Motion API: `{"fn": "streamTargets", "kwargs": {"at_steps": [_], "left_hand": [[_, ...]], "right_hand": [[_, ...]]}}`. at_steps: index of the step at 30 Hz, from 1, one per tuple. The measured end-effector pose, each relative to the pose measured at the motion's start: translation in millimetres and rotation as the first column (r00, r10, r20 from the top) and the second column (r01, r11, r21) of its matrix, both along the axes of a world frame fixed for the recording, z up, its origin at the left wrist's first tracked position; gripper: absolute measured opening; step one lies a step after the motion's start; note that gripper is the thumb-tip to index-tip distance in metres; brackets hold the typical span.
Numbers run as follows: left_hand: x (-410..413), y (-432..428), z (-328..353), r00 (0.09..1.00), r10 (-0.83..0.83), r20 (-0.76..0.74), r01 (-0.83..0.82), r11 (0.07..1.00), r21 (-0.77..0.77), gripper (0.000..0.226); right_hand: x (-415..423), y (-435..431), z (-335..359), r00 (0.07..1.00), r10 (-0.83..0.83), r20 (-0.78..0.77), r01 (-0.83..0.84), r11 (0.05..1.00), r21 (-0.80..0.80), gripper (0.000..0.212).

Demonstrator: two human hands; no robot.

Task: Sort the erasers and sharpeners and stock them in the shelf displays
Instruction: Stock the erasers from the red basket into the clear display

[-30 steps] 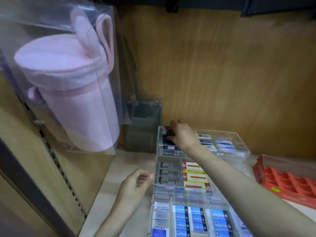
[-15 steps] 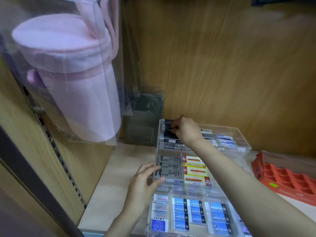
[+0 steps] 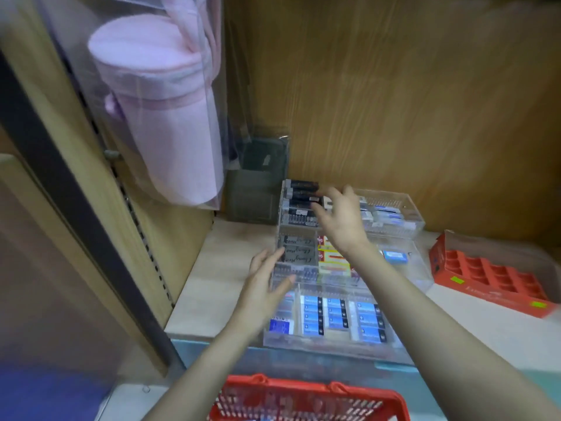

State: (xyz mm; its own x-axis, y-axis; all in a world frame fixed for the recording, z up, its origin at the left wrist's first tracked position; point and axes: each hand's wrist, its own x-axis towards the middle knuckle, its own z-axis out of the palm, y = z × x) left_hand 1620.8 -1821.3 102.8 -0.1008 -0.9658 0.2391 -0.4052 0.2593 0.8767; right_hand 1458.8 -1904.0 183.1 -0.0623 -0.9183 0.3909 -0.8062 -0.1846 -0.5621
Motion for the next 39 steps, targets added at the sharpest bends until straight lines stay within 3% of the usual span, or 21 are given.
{"fn": "streamTargets", "kwargs": {"at_steps": [3,5,7,9,11,13,15,18,24,28,31,33,34,36,39], "left_hand": [[8,49,3,0.995,-0.051,0.089,0.062,0.989,-0.134,0.044],[15,84,-8,0.988,-0.088,0.123,0.104,0.986,-0.130,0.041],[22,116,-33,0.980,-0.123,0.158,0.135,0.989,-0.065,0.038],[31,145,-66,0.963,-0.162,0.217,0.154,0.987,0.056,0.035],[42,172,-104,0.936,-0.201,0.288,0.142,0.966,0.215,0.031],[50,190,-142,0.886,-0.277,0.371,0.120,0.911,0.394,0.036],[52,204,-175,0.836,-0.365,0.409,0.104,0.838,0.536,0.047],[50,219,-221,0.780,-0.439,0.446,0.078,0.775,0.627,0.055],[54,225,-301,0.690,-0.549,0.472,0.073,0.701,0.710,0.066],[60,231,-336,0.505,-0.645,0.574,-0.010,0.660,0.751,0.078],[62,238,-354,0.375,-0.651,0.660,-0.078,0.687,0.723,0.084],[55,237,-361,0.334,-0.569,0.752,-0.119,0.765,0.632,0.069],[51,236,-365,0.368,-0.524,0.768,-0.135,0.787,0.602,0.061],[48,233,-371,0.550,-0.440,0.710,-0.162,0.778,0.607,0.050],[52,225,-377,0.745,-0.317,0.587,-0.154,0.775,0.613,0.030]], "right_hand": [[-13,79,-12,0.993,0.105,0.058,-0.100,0.992,-0.074,0.018],[-21,134,-33,0.985,0.161,0.065,-0.156,0.985,-0.068,0.018],[-28,183,-65,0.980,0.191,0.051,-0.193,0.980,0.041,0.021],[-33,223,-104,0.977,0.211,-0.024,-0.198,0.947,0.253,0.021],[-35,250,-147,0.946,0.299,-0.126,-0.191,0.827,0.529,0.020],[-31,269,-192,0.917,0.379,-0.125,-0.160,0.636,0.755,0.025],[-23,287,-231,0.903,0.419,-0.092,-0.128,0.467,0.875,0.033],[-10,317,-289,0.938,0.344,-0.036,-0.093,0.350,0.932,0.039],[4,360,-384,0.963,0.265,0.048,-0.121,0.267,0.956,0.046],[14,370,-423,0.973,0.156,0.172,-0.200,0.189,0.961,0.040],[15,365,-442,0.977,0.064,0.201,-0.209,0.168,0.963,0.045],[21,367,-451,0.982,-0.028,0.188,-0.178,0.203,0.963,0.051],[27,371,-457,0.978,-0.081,0.190,-0.167,0.232,0.958,0.052],[38,378,-471,0.959,-0.184,0.215,-0.160,0.272,0.949,0.049],[46,369,-469,0.833,-0.489,0.260,-0.101,0.326,0.940,0.027]]}}
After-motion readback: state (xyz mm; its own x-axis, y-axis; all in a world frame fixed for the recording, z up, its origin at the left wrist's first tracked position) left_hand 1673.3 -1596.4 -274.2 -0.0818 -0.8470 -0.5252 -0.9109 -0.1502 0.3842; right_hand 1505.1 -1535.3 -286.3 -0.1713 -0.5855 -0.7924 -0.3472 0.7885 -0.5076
